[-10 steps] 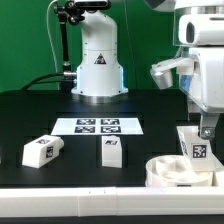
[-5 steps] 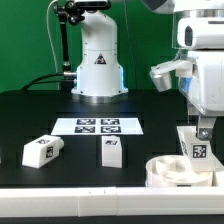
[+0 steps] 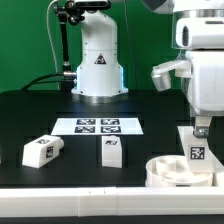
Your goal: Assemble stool
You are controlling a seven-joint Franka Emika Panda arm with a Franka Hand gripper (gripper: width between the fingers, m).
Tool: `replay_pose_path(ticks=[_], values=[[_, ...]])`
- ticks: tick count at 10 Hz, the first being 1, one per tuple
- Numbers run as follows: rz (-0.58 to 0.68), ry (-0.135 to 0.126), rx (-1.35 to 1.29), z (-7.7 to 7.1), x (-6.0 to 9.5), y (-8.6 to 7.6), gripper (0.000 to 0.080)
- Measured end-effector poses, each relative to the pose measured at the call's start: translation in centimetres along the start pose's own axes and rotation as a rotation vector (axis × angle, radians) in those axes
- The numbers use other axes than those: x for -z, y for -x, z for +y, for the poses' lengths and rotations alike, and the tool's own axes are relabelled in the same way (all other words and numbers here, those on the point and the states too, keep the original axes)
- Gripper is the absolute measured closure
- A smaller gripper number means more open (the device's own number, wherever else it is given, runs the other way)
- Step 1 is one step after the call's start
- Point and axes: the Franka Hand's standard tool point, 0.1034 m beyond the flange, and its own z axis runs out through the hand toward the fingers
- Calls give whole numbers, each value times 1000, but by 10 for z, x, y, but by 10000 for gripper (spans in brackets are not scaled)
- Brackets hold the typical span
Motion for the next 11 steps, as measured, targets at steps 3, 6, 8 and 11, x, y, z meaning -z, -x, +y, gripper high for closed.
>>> replay_pose_path(ticks=[3, 6, 8, 11], values=[[2, -3, -236, -1, 0, 0, 468], [7, -7, -584, -2, -1, 0, 465], [10, -13, -832, -3, -1, -1, 465], [17, -29, -1138, -5, 0, -3, 465]])
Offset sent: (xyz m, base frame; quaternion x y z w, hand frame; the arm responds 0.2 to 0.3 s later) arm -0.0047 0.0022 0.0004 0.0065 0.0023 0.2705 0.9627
